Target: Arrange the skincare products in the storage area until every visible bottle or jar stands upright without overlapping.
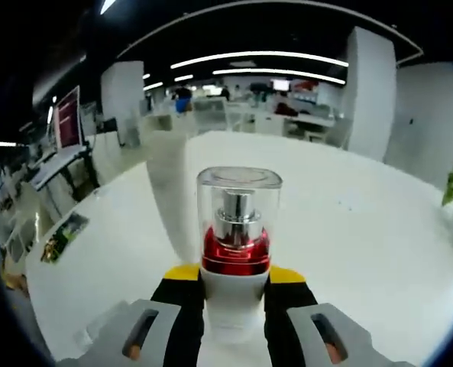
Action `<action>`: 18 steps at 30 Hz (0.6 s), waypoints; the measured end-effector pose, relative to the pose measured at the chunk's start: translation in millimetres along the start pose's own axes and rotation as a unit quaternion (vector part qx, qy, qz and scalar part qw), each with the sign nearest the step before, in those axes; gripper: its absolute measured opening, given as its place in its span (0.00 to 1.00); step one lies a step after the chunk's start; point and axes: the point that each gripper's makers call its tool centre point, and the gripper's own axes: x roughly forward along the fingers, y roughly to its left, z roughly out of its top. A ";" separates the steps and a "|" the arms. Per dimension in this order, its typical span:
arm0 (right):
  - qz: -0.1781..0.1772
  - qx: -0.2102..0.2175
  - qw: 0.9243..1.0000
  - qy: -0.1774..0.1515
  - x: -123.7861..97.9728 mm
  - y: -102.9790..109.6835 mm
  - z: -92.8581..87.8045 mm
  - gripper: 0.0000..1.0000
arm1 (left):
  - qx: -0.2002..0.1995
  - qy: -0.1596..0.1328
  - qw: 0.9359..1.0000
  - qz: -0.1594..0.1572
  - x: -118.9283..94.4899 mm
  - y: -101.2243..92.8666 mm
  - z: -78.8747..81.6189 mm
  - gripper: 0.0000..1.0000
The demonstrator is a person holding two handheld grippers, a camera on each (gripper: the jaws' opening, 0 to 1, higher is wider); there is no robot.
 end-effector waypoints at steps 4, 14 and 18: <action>0.003 -0.001 1.000 -0.006 4.3 5.9 -0.1 0.24 | 0.007 0.009 1.000 -0.014 2.1 -5.9 -3.3 0.16; 0.000 -0.013 0.999 -0.042 8.5 10.5 1.3 0.25 | 0.009 0.025 0.999 -0.030 5.2 -11.6 -9.4 0.16; 0.000 -0.021 0.999 -0.047 9.5 10.4 2.7 0.25 | 0.010 0.029 0.999 -0.029 5.4 -11.3 -10.9 0.15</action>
